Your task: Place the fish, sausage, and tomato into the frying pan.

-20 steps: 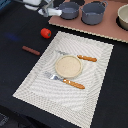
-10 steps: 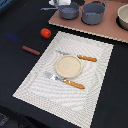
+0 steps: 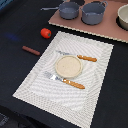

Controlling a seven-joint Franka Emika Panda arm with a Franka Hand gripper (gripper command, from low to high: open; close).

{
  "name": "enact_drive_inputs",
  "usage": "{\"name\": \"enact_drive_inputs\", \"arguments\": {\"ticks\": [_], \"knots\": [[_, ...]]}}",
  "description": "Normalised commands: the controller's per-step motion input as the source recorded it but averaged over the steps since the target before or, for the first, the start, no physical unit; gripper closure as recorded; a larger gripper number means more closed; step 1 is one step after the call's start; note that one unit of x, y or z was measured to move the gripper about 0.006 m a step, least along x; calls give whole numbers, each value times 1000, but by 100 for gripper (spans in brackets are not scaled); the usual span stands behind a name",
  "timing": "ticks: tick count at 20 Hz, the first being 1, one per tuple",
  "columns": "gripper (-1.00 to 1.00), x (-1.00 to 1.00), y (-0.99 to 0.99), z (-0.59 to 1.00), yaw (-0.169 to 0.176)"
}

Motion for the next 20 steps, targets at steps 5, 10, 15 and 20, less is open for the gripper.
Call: {"name": "enact_drive_inputs", "arguments": {"ticks": [5, 10, 15, 20], "knots": [[100, 318, 530, -155, 0], [100, 143, 46, -267, 0], [100, 46, 318, -259, 0], [-100, -1, 478, -108, 15]]}}
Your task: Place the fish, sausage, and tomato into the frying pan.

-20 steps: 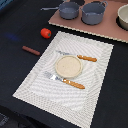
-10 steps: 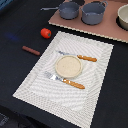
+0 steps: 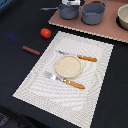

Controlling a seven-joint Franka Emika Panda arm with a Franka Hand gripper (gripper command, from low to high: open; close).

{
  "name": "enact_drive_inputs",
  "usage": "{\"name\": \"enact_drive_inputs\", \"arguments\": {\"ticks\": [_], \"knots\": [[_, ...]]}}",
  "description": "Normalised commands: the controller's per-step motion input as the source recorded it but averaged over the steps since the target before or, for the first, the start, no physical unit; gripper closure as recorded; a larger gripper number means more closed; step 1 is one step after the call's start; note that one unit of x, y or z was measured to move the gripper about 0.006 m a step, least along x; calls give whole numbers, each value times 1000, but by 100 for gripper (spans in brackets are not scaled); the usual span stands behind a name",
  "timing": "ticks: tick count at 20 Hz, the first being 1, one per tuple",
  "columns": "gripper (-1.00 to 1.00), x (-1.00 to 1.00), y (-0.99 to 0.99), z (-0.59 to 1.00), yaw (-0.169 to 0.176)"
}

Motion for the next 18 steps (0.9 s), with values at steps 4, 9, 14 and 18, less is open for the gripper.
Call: {"name": "enact_drive_inputs", "arguments": {"ticks": [4, 9, 14, 18], "knots": [[-100, 0, 366, 305, 20], [-100, 0, 106, 643, 1], [-100, 78, -638, 534, 0], [-100, 99, -968, 221, 0]]}}
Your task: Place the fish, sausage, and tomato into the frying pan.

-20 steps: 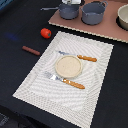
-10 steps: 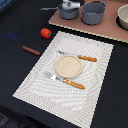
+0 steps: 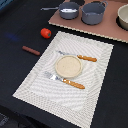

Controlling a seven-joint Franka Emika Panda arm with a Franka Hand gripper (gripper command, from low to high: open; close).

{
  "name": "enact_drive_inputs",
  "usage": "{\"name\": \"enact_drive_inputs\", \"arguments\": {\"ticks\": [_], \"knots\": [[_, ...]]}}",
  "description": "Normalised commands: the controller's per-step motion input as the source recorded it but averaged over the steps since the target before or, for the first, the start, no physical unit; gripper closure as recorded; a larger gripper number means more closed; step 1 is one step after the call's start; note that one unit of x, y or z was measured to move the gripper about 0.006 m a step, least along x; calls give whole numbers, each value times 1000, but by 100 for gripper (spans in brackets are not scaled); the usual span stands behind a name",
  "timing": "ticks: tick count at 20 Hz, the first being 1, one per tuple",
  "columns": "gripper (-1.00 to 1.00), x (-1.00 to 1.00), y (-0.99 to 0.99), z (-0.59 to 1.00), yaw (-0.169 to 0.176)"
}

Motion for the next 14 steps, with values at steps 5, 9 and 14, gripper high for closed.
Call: {"name": "enact_drive_inputs", "arguments": {"ticks": [5, 9, 14], "knots": [[-100, 15, -1000, 49, 0], [-100, -17, -1000, 0, 0], [-100, -81, -1000, -29, 0]]}}
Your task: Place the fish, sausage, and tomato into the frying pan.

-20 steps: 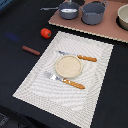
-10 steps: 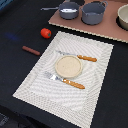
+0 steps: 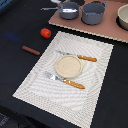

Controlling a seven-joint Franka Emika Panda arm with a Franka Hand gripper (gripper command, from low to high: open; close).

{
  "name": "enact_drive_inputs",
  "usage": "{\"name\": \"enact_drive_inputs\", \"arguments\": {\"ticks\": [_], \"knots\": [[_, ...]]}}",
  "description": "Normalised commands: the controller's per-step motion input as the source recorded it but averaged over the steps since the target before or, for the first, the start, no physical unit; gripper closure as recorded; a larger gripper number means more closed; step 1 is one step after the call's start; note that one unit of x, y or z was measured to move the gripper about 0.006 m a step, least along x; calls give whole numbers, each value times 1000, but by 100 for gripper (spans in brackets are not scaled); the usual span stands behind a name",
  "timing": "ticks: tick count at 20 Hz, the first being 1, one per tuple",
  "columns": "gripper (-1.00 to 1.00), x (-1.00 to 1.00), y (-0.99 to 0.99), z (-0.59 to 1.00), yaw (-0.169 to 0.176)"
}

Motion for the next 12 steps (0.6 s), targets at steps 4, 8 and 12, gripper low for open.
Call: {"name": "enact_drive_inputs", "arguments": {"ticks": [4, 8, 12], "knots": [[-100, -136, -1000, -98, 0], [-100, -194, -996, -241, 0], [-100, -423, -908, -416, 0]]}}
